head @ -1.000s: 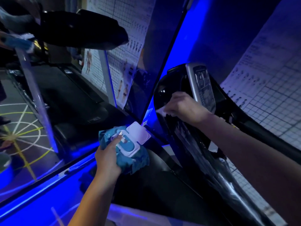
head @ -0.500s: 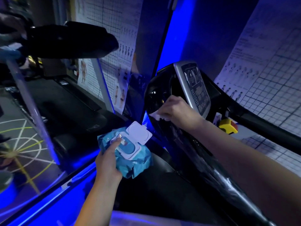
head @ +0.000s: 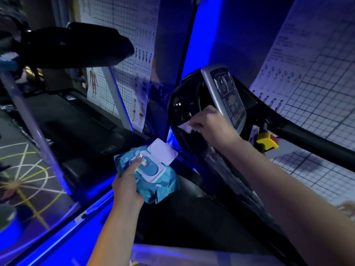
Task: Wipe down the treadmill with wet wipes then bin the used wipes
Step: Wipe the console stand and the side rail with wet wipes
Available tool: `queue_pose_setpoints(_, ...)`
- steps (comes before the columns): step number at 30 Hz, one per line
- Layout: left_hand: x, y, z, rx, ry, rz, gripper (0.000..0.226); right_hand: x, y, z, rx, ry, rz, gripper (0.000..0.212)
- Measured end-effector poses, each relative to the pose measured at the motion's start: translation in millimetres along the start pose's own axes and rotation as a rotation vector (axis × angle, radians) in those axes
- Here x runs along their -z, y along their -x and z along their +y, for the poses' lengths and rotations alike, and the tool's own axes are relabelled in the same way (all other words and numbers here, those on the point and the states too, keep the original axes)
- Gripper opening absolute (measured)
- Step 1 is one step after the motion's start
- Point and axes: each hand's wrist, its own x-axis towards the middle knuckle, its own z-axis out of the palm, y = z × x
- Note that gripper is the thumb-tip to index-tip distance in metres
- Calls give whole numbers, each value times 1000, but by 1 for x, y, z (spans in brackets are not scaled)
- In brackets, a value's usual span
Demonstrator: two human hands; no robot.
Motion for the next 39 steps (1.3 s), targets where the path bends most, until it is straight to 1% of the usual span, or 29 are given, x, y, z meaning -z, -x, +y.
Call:
queue_pose_setpoints(2,-2,-3,-3,-1,-3,-3,41,3,25,-5,-45,-16,-22,19)
queue_pose_setpoints(4,-1,-7,-5,5,12,-16,42,10,64,-18,-88,-83,-24,22)
queue_pose_setpoints(5,0,-9,-6,8,12,-28,42,13,86,-28,-109,-108,-1,24)
queue_pose_setpoints(7,2,-12,-6,7,11,-52,41,9,116,-45,-172,-111,117,22)
queue_pose_setpoints(9,5,-13,-6,0,13,-54,41,1,117,-55,-227,-98,219,22)
queue_pose_setpoints(11,5,-15,-5,-13,1,-45,42,-8,97,-55,-266,-89,314,27)
queue_pose_setpoints(12,5,-16,-5,-17,0,-44,43,-12,84,-55,-298,-81,357,25)
queue_pose_setpoints(13,4,-17,-4,-18,-2,-47,44,-15,74,-55,-334,-70,393,23)
queue_pose_setpoints(15,2,-18,-6,-19,-12,-49,44,-19,64,-58,-402,-74,455,27)
queue_pose_setpoints(19,3,-17,-12,-6,-22,-46,43,-21,101,-73,-550,-101,544,32)
queue_pose_setpoints(22,11,-18,-14,-3,-37,-29,41,-31,132,-84,-592,-85,581,32)
queue_pose_setpoints(24,16,-19,-13,-8,-48,-13,41,-36,124,-85,-582,-50,614,33)
queue_pose_setpoints(26,19,-19,-11,-20,-52,-13,44,-39,100,-80,-530,-43,623,33)
queue_pose_setpoints(27,20,-19,-10,-22,-55,-15,46,-40,85,-76,-491,-54,608,32)
queue_pose_setpoints(30,17,-16,-9,-13,-47,-19,45,-41,50,-62,-401,-81,486,29)
queue_pose_setpoints(32,16,-12,-10,2,-52,-25,43,-38,45,-56,-382,-92,471,27)
queue_pose_setpoints(33,15,-10,-12,8,-59,-25,42,-36,51,-55,-403,-86,484,27)
queue_pose_setpoints(36,19,-8,-15,23,-56,-32,41,-35,94,-58,-541,-50,571,30)
queue_pose_setpoints(39,26,-8,-13,32,-54,-36,45,-44,133,-70,-620,-13,610,25)
